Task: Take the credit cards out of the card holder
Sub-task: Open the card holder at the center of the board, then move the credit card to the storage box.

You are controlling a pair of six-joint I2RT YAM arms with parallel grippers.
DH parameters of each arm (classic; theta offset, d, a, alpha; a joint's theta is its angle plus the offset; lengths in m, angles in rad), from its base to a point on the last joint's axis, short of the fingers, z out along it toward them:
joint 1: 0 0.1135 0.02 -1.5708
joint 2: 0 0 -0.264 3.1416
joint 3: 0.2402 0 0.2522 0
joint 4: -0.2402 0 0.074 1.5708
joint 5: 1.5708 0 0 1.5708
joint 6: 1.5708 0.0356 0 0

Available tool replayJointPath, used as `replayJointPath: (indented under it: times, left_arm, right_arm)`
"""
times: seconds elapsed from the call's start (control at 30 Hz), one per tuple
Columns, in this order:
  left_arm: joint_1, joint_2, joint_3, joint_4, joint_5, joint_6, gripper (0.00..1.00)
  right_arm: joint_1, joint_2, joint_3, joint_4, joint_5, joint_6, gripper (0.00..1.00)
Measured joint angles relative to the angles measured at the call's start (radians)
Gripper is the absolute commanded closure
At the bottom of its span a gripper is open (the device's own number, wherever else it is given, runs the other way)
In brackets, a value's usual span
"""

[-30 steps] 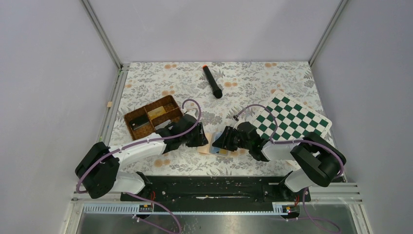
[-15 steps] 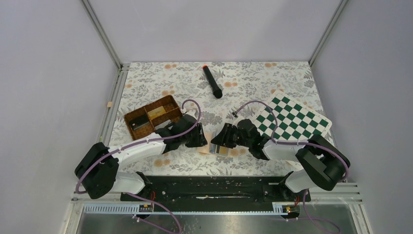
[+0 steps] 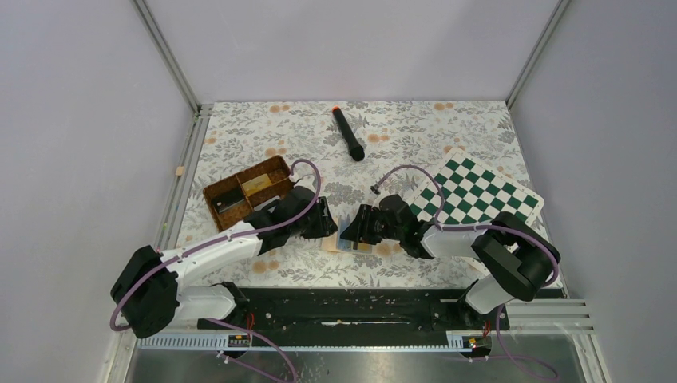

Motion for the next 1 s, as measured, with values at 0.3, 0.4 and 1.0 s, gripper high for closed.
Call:
replayJointPath:
  times: [0.3,0.4,1.0]
  left_arm:
    - [0.0,0.002,0.0,-0.002,0.0,0.002,0.61]
    - [0.0,0.002,0.0,-0.003,-0.002,0.002,0.61]
    - [0.011,0.082,0.0,-0.002,0.008,0.014,0.7]
  right_arm:
    - [0.026,-0.005,0.013,-0.025,0.002,-0.026,0.49]
    - [0.034,-0.016,0.019,-0.037,0.002,-0.035,0.46]
    - [0.057,-0.068,0.041,-0.113,0.098,-0.039,0.52]
